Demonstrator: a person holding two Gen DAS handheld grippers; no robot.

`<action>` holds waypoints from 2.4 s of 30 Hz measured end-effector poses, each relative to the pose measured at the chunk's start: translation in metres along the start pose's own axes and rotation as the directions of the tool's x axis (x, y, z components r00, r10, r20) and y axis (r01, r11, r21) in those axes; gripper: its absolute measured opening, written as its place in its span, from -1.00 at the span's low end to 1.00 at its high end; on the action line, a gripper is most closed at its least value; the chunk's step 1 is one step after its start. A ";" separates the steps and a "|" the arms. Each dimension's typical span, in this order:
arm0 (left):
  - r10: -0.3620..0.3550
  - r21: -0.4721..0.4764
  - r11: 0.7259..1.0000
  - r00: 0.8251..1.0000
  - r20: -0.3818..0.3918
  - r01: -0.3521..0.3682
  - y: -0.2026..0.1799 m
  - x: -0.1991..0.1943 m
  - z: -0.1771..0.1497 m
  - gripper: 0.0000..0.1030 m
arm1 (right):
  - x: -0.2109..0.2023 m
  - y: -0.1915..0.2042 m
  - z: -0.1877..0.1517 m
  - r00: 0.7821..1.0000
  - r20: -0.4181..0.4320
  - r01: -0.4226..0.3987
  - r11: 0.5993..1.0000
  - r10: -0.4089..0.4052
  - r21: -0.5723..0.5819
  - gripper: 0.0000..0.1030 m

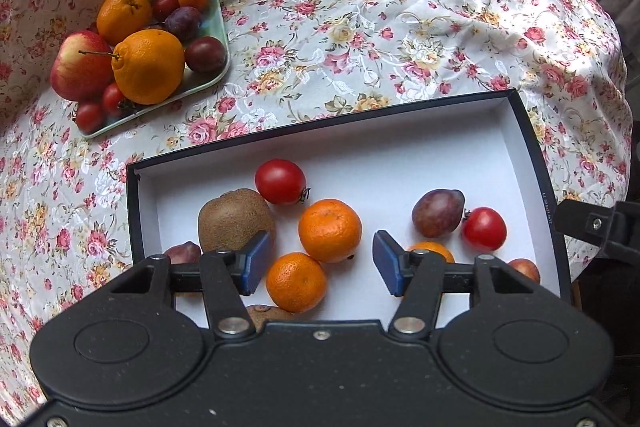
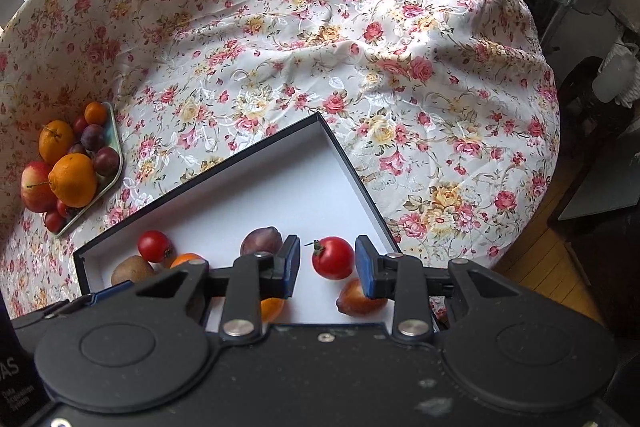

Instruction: Organize fruits

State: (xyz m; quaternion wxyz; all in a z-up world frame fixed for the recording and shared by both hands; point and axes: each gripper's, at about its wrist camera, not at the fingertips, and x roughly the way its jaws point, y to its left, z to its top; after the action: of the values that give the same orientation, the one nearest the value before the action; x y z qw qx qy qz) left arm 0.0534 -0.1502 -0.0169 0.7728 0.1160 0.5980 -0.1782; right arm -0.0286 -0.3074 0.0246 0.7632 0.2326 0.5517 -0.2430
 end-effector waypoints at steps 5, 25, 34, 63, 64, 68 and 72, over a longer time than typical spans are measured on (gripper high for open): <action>0.014 0.001 1.000 1.000 0.013 -0.014 0.005 -0.005 -0.007 0.20 | -0.001 -0.005 -0.003 1.000 0.003 -0.030 0.999 0.030 0.026 -0.35; 0.058 -0.058 0.997 0.994 0.095 -0.053 0.038 -0.045 -0.070 0.20 | -0.018 0.003 -0.062 0.996 0.046 -0.072 0.997 0.070 0.028 -0.35; 0.044 -0.070 0.997 0.994 0.104 -0.037 0.052 -0.055 -0.095 0.20 | -0.032 0.028 -0.105 0.999 0.048 -0.012 0.994 0.018 -0.108 -0.35; 0.061 -0.099 0.994 0.989 0.132 -0.048 0.086 -0.056 -0.110 0.20 | -0.029 0.090 -0.130 0.992 0.102 0.099 0.959 -0.074 -0.266 -0.37; 0.060 -0.102 0.994 0.989 0.132 -0.047 0.087 -0.056 -0.110 0.20 | -0.029 0.092 -0.131 0.989 0.114 0.121 0.953 -0.093 -0.277 -0.38; 0.060 -0.112 0.993 0.990 0.126 -0.046 0.090 -0.054 -0.109 0.20 | -0.029 0.096 -0.132 0.980 0.142 0.178 0.934 -0.139 -0.310 -0.38; 0.064 -0.119 0.992 0.991 0.121 -0.049 0.091 -0.053 -0.109 0.20 | -0.026 0.097 -0.132 0.986 0.109 0.156 0.935 -0.128 -0.317 -0.39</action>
State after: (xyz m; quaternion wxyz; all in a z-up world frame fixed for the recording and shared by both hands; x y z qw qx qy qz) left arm -0.0170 -0.0174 0.0033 0.8187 0.0764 0.5545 -0.1281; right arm -0.0710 -0.1474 0.0204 0.7947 0.0527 0.5659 -0.2132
